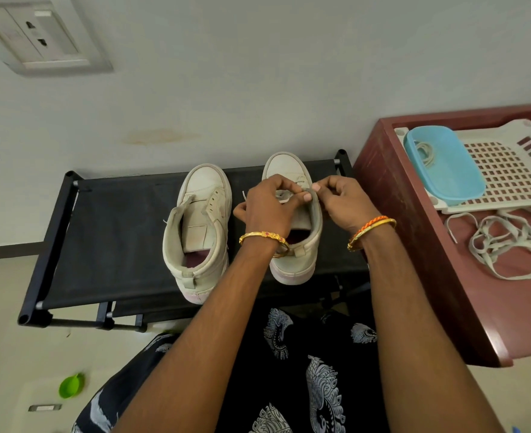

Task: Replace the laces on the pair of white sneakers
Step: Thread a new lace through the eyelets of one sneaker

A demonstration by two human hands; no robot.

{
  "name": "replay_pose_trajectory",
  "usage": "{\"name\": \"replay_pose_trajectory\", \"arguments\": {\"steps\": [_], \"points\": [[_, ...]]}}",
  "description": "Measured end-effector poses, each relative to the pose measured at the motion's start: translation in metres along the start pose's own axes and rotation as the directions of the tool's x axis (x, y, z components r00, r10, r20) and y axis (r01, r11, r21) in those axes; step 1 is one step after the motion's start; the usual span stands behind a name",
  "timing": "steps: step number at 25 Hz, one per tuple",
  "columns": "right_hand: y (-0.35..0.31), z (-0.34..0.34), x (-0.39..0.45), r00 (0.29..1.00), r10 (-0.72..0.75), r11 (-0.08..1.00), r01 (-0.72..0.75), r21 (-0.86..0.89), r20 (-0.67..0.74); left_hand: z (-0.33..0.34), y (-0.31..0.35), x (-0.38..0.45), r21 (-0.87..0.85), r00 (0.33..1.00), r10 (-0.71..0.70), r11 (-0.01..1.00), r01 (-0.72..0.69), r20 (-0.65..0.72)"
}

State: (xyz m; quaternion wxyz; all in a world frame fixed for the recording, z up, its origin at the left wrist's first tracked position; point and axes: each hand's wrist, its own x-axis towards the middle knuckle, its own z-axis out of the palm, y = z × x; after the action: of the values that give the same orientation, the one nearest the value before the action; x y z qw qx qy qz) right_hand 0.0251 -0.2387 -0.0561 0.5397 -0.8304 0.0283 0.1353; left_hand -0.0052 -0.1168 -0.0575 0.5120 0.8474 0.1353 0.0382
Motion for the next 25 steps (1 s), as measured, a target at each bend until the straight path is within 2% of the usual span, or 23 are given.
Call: {"name": "replay_pose_trajectory", "arguments": {"steps": [3, 4, 6, 7, 9, 10, 11, 12, 13, 14, 15, 16, 17, 18, 19, 20, 22, 24, 25], "points": [[0.002, 0.002, 0.002, 0.998, -0.015, 0.999, 0.012, -0.035, -0.067, -0.005, 0.001, 0.0, 0.069, 0.997, 0.051, 0.996, -0.054, 0.052], [0.001, 0.001, 0.002, 0.993, -0.006, 1.0, 0.009, 0.027, -0.122, -0.007, 0.0, 0.0, 0.103, 0.996, 0.068, 0.992, -0.074, 0.063], [-0.005, -0.003, 0.003, 0.972, 0.075, 0.938, 0.006, 0.347, -0.221, -0.01, -0.003, 0.0, 0.204, 0.994, 0.075, 0.975, -0.089, 0.077], [-0.009, -0.008, 0.002, 0.968, 0.126, 0.824, 0.02, 0.566, -0.218, -0.012, -0.005, 0.0, 0.244, 0.995, 0.059, 0.967, -0.077, 0.083], [-0.016, -0.021, -0.005, 0.982, 0.115, 0.485, 0.078, 0.871, -0.152, -0.016, -0.009, 0.001, 0.261, 0.996, 0.008, 0.965, -0.032, 0.091], [-0.018, -0.027, -0.009, 0.99, 0.068, 0.356, 0.093, 0.93, -0.125, -0.018, -0.011, 0.001, 0.252, 0.995, -0.017, 0.968, -0.008, 0.096], [-0.02, -0.031, -0.012, 0.994, 0.028, 0.282, 0.094, 0.955, -0.106, -0.018, -0.013, 0.002, 0.241, 0.994, -0.04, 0.97, 0.013, 0.105], [-0.021, -0.033, -0.014, 0.996, 0.007, 0.264, 0.088, 0.961, -0.093, -0.019, -0.015, 0.003, 0.232, 0.991, -0.062, 0.972, 0.033, 0.12], [-0.023, -0.034, -0.014, 0.996, 0.018, 0.306, 0.081, 0.949, -0.091, -0.019, -0.016, 0.004, 0.225, 0.987, -0.085, 0.973, 0.052, 0.139], [-0.022, -0.032, -0.012, 0.992, 0.042, 0.408, 0.09, 0.909, -0.117, -0.019, -0.018, 0.005, 0.223, 0.981, -0.109, 0.972, 0.072, 0.16], [-0.02, -0.029, -0.01, 0.983, 0.053, 0.582, 0.113, 0.805, -0.177, -0.02, -0.019, 0.006, 0.226, 0.973, -0.136, 0.97, 0.092, 0.185], [-0.017, -0.025, -0.008, 0.967, 0.022, 0.794, 0.136, 0.592, -0.252, -0.021, -0.02, 0.007, 0.23, 0.962, -0.161, 0.967, 0.11, 0.219], [-0.013, -0.022, -0.006, 0.956, -0.042, 0.943, 0.134, 0.303, -0.291, -0.022, -0.021, 0.008, 0.232, 0.948, -0.184, 0.965, 0.123, 0.262], [-0.01, -0.017, -0.004, 0.959, -0.101, 0.991, 0.12, 0.056, -0.263, -0.023, -0.023, 0.01, 0.242, 0.931, -0.206, 0.961, 0.135, 0.302], [-0.007, -0.014, -0.004, 0.977, -0.111, 0.99, 0.094, -0.101, -0.181, -0.025, -0.024, 0.011, 0.25, 0.918, -0.223, 0.958, 0.143, 0.328], [-0.007, -0.012, -0.005, 0.993, -0.075, 0.984, 0.059, -0.168, -0.089, -0.026, -0.025, 0.011, 0.246, 0.912, -0.23, 0.958, 0.15, 0.34], [-0.006, -0.01, -0.007, 1.0, -0.001, 0.981, 0.006, -0.196, 0.025, -0.027, -0.026, 0.01, 0.207, 0.92, -0.219, 0.966, 0.158, 0.323], [-0.008, -0.01, -0.006, 0.999, -0.025, 0.975, 0.031, -0.22, 0.03, -0.027, -0.026, 0.009, 0.193, 0.929, -0.207, 0.969, 0.152, 0.306], [-0.01, -0.009, -0.005, 0.999, -0.053, 0.986, 0.052, -0.16, -0.002, -0.028, -0.026, 0.009, 0.205, 0.929, -0.204, 0.968, 0.144, 0.31]]}}
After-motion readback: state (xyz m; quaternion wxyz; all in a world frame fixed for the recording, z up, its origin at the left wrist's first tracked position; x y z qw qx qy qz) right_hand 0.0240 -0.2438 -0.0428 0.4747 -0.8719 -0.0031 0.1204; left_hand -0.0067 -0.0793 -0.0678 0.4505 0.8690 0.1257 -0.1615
